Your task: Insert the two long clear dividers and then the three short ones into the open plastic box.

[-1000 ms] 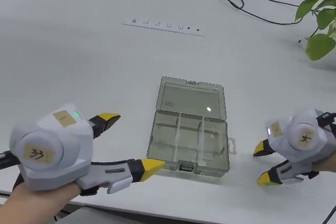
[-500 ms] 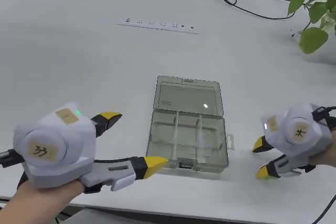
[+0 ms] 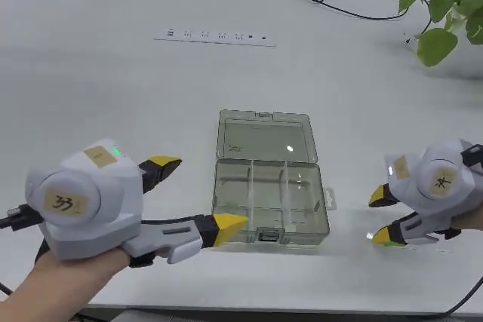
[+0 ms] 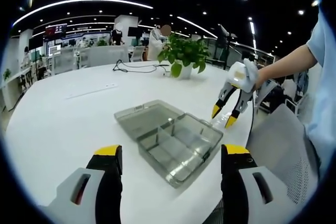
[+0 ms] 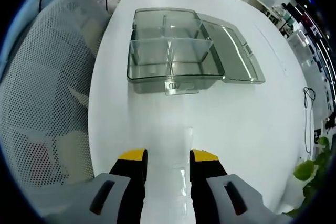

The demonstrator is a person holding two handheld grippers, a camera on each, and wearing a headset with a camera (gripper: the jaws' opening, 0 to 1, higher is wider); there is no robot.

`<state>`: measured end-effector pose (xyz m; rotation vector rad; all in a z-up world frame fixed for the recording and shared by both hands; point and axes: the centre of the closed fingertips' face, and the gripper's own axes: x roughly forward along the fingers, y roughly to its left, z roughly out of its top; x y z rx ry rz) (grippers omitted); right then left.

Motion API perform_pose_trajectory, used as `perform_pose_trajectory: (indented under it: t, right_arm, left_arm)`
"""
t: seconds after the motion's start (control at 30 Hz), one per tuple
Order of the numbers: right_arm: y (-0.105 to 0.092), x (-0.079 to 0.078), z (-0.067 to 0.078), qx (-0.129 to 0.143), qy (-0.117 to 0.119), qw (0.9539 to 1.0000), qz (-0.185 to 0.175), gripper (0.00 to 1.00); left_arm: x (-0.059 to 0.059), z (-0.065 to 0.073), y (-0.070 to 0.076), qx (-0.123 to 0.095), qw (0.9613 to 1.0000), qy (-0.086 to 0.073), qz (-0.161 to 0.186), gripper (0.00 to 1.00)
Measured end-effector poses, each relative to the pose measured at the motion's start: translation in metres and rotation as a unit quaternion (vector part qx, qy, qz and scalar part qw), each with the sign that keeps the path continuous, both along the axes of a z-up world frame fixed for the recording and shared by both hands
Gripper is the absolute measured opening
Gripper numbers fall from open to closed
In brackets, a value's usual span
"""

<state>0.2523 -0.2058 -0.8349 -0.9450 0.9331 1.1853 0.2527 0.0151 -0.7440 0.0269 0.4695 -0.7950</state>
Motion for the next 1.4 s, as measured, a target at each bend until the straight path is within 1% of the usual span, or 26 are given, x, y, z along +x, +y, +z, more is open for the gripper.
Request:
perform_pose_trajectory:
  t: [0.07, 0.1, 0.2, 0.27, 0.4, 0.47, 0.5, 0.6, 0.67, 0.7, 0.73, 0.77, 0.8, 0.87, 0.97, 1.0, 1.07, 1.1, 1.13, 1.17, 1.2, 1.27, 1.3, 1.33, 1.37, 1.4]
  right_arm:
    - [0.001, 0.001, 0.004, 0.005, -0.004, 0.9999, -0.015, 0.32]
    - [0.004, 0.002, 0.008, 0.01, -0.012, 0.9998, -0.016, 0.32]
    - [0.007, 0.003, 0.016, 0.016, -0.021, 0.9994, -0.021, 0.32]
    - [0.008, 0.006, 0.023, 0.019, -0.03, 0.9992, -0.021, 0.32]
    - [0.016, 0.013, 0.044, 0.031, -0.052, 0.9979, -0.023, 0.32]
    - [0.023, 0.018, 0.055, 0.036, -0.069, 0.9968, -0.018, 0.32]
    - [0.026, 0.019, 0.06, 0.037, -0.076, 0.9963, -0.013, 0.32]
    - [0.04, 0.022, 0.076, 0.039, -0.096, 0.9947, 0.005, 0.32]
    - [0.05, 0.025, 0.089, 0.037, -0.111, 0.9929, 0.021, 0.32]
    - [0.057, 0.027, 0.098, 0.035, -0.124, 0.991, 0.036, 0.32]
    - [0.059, 0.027, 0.101, 0.034, -0.126, 0.9907, 0.038, 0.32]
    - [0.066, 0.028, 0.109, 0.038, -0.136, 0.9891, 0.043, 0.32]
    - [0.073, 0.029, 0.117, 0.042, -0.141, 0.9881, 0.047, 0.32]
    - [0.084, 0.031, 0.129, 0.044, -0.16, 0.9843, 0.06, 0.32]
    - [0.095, 0.034, 0.14, 0.037, -0.18, 0.9805, 0.07, 0.32]
    - [0.1, 0.035, 0.144, 0.035, -0.189, 0.9786, 0.074, 0.32]
    - [0.107, 0.037, 0.148, 0.031, -0.199, 0.9764, 0.077, 0.32]
    - [0.109, 0.037, 0.149, 0.028, -0.204, 0.9753, 0.081, 0.32]
    - [0.112, 0.037, 0.149, 0.022, -0.21, 0.9733, 0.09, 0.32]
    - [0.113, 0.036, 0.149, 0.019, -0.213, 0.9721, 0.096, 0.32]
    - [0.116, 0.035, 0.149, 0.02, -0.215, 0.9718, 0.096, 0.32]
    - [0.121, 0.035, 0.149, 0.019, -0.22, 0.97, 0.103, 0.32]
    - [0.122, 0.036, 0.148, 0.015, -0.225, 0.9684, 0.107, 0.32]
    - [0.124, 0.035, 0.146, 0.008, -0.225, 0.9672, 0.117, 0.32]
    - [0.125, 0.035, 0.146, 0.009, -0.225, 0.9672, 0.117, 0.32]
    - [0.126, 0.035, 0.145, 0.008, -0.225, 0.9673, 0.116, 0.32]
  left_arm:
    - [0.0, 0.0, -0.003, -0.007, 0.9999, 0.008, -0.003, 0.78]
    - [0.0, -0.001, -0.004, -0.01, 0.9998, 0.014, -0.004, 0.78]
    - [0.0, -0.002, -0.007, -0.017, 0.9994, 0.03, -0.006, 0.77]
    - [0.0, -0.003, -0.01, -0.02, 0.9991, 0.037, -0.011, 0.76]
    - [-0.001, -0.002, -0.016, -0.018, 0.9983, 0.052, -0.021, 0.74]
    - [0.001, 0.0, -0.02, -0.024, 0.9979, 0.055, -0.024, 0.72]
    - [0.002, 0.001, -0.023, -0.028, 0.9974, 0.062, -0.024, 0.7]
    - [0.004, 0.004, -0.032, -0.037, 0.9964, 0.07, -0.031, 0.67]
    - [0.005, 0.006, -0.038, -0.042, 0.9956, 0.076, -0.036, 0.65]
    - [0.006, 0.007, -0.042, -0.045, 0.995, 0.079, -0.04, 0.64]
    - [0.005, 0.009, -0.045, -0.049, 0.9945, 0.081, -0.045, 0.61]
    - [0.004, 0.01, -0.048, -0.053, 0.9937, 0.083, -0.054, 0.57]
    - [0.004, 0.013, -0.052, -0.061, 0.9925, 0.087, -0.059, 0.52]
    - [0.007, 0.018, -0.058, -0.077, 0.9903, 0.097, -0.062, 0.5]
    - [0.012, 0.025, -0.063, -0.096, 0.9873, 0.109, -0.064, 0.46]
    - [0.012, 0.029, -0.066, -0.105, 0.9857, 0.111, -0.071, 0.42]
    - [0.015, 0.031, -0.067, -0.114, 0.9832, 0.123, -0.073, 0.35]
    - [0.015, 0.034, -0.069, -0.125, 0.9803, 0.132, -0.076, 0.33]
    - [0.016, 0.035, -0.07, -0.131, 0.979, 0.136, -0.077, 0.32]
    - [0.017, 0.038, -0.071, -0.142, 0.9765, 0.143, -0.077, 0.32]
    - [0.017, 0.042, -0.072, -0.156, 0.9728, 0.153, -0.076, 0.3]
    - [0.018, 0.044, -0.073, -0.166, 0.9695, 0.162, -0.079, 0.27]
    - [0.019, 0.045, -0.073, -0.181, 0.9649, 0.176, -0.073, 0.26]
    - [0.021, 0.047, -0.073, -0.19, 0.9629, 0.18, -0.068, 0.25]
    - [0.024, 0.048, -0.072, -0.206, 0.9578, 0.192, -0.056, 0.24]
    - [0.025, 0.049, -0.072, -0.211, 0.9564, 0.195, -0.054, 0.23]
